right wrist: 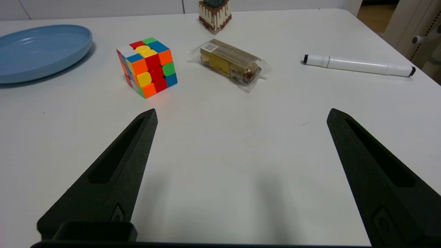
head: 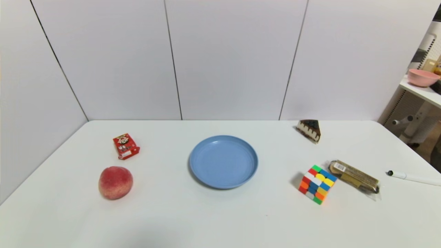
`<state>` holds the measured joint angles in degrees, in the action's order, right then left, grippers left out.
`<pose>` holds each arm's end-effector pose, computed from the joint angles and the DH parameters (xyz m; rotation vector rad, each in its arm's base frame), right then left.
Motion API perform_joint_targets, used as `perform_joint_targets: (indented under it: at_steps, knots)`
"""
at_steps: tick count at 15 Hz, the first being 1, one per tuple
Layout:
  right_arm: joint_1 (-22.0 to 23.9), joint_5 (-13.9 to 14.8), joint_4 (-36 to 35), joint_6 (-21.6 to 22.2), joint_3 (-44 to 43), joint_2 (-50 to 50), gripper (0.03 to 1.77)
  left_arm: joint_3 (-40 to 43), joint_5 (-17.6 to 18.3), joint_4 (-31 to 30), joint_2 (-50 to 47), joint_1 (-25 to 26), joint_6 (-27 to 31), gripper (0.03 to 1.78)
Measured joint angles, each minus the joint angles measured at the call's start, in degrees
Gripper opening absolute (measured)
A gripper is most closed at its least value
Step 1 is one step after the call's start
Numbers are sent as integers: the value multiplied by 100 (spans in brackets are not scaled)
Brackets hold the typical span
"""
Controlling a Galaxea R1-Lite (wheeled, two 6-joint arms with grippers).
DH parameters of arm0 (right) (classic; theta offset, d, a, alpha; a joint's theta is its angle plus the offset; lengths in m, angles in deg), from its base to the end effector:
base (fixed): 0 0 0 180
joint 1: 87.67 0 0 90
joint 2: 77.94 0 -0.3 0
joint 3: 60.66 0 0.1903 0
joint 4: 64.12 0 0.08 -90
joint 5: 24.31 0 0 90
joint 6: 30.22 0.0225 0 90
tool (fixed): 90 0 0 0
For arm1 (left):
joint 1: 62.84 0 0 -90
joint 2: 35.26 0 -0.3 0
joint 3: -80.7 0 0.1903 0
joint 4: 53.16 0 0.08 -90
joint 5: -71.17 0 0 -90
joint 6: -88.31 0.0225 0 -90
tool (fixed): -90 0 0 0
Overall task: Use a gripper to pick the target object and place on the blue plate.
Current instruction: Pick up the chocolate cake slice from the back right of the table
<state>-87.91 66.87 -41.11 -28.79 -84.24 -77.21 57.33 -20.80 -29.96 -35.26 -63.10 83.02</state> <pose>-0.0221 -0.0006 0.0774 0.0249 0.0026 -0.0164 -0.0228 0.0009 0.0758 -0.0924 -0.0043 0.0297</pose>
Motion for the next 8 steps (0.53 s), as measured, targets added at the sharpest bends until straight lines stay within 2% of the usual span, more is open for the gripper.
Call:
perform_joint_targets:
  at_steps: [3, 8]
  knots:
    - [-44, -41, -22, -2, -616, 725, 170, 0, -2, 0, 0, 0, 0, 169]
    - [-138, -116, 40, -145, -2832, 3270, 170, 0, -2, 0, 0, 0, 0, 169]
